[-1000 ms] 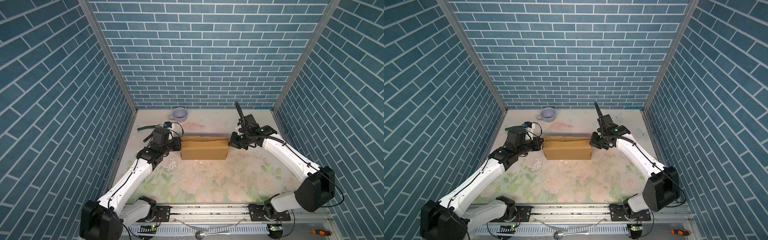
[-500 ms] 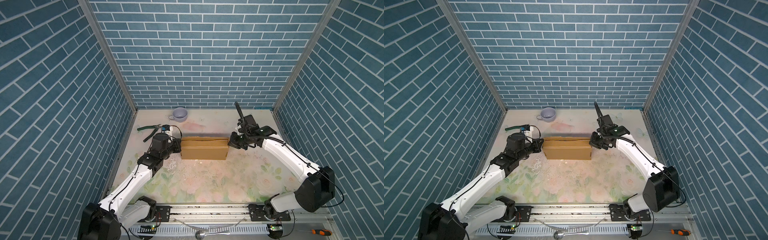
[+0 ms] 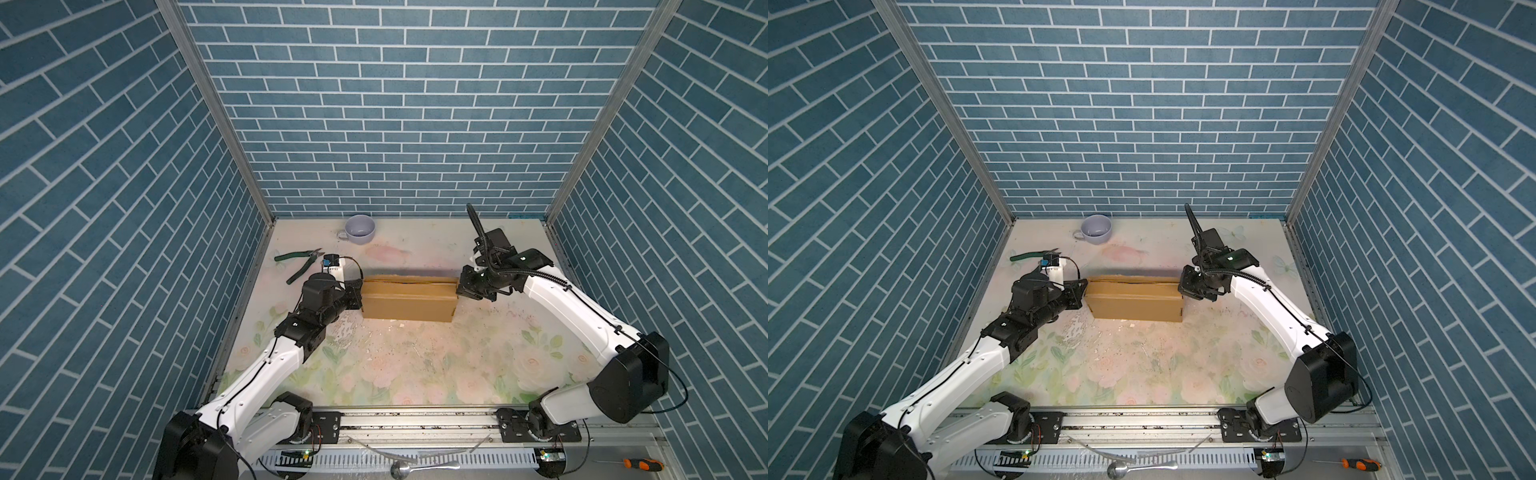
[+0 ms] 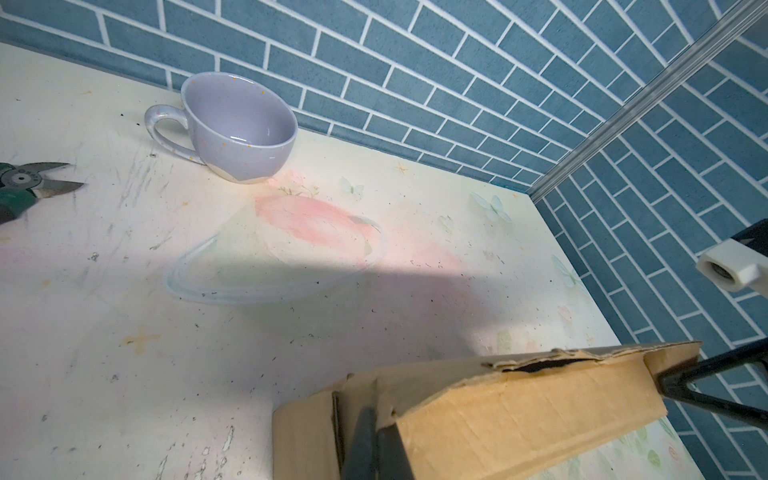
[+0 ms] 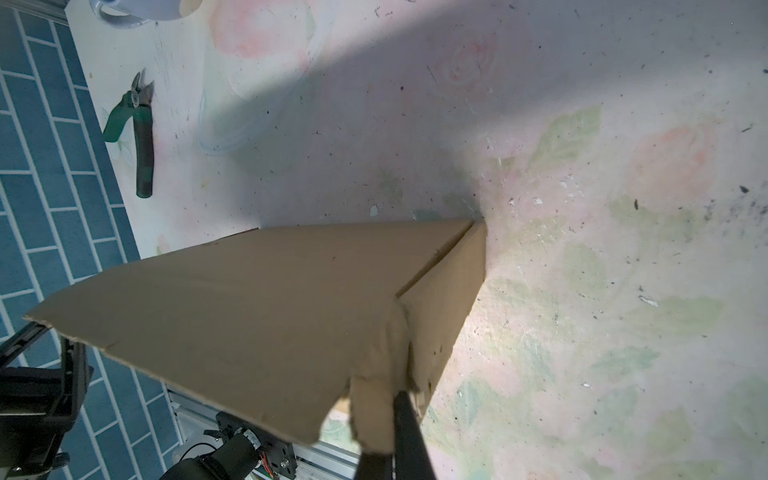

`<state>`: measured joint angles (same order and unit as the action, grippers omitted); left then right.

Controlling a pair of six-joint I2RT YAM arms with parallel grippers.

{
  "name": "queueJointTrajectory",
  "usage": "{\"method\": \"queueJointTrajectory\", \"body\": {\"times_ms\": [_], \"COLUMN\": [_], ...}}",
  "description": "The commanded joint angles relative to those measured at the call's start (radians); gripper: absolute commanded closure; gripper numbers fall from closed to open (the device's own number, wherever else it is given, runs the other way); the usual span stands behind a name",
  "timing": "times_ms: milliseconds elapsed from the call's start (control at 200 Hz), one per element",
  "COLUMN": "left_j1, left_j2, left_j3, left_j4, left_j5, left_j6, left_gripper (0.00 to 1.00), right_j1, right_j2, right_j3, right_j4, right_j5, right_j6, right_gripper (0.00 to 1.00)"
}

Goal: Fold the paper box

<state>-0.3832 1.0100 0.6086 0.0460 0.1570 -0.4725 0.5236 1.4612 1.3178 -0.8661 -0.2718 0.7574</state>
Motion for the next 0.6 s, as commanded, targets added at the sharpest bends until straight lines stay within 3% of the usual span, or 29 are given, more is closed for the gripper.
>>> {"method": "queueJointTrajectory", "body": {"times_ms": [0,225,350,475,595], "left_j1": [0.001,0.0,0.001,0.001,0.0], "left_j2": [0.03,0.034,0.029,0.034,0.044], "left_j3": [-0.046,-0.067,-0.062,-0.05,-0.031], "left_j4": [-0.152,-0.144,-0.164,-0.19,-0.216], "left_j5": [-0.02,-0.026,-0.035,-0.043,-0.049], "left_j6": [0.012,0.02,0.031,0.053,0.072], "left_gripper": [1.0,1.0,1.0,1.0,1.0], "right_j1": [0.008,0.045,0.044,0.032,-0.008], "right_j2": [0.02,0.014,-0.029,-0.045,-0.044], "right_j3": [0.009,-0.105,-0.099,-0.047,0.002], "right_j4": [-0.092,-0.005,0.024,-0.031,-0.092], "right_j5": [0.029,0.137,0.134,0.113,-0.005], "right_j6": [0.0,-0.012,-0.05,-0.105,-0.163], "right_gripper": [1.0,1.0,1.0,0.9,0.75]}}
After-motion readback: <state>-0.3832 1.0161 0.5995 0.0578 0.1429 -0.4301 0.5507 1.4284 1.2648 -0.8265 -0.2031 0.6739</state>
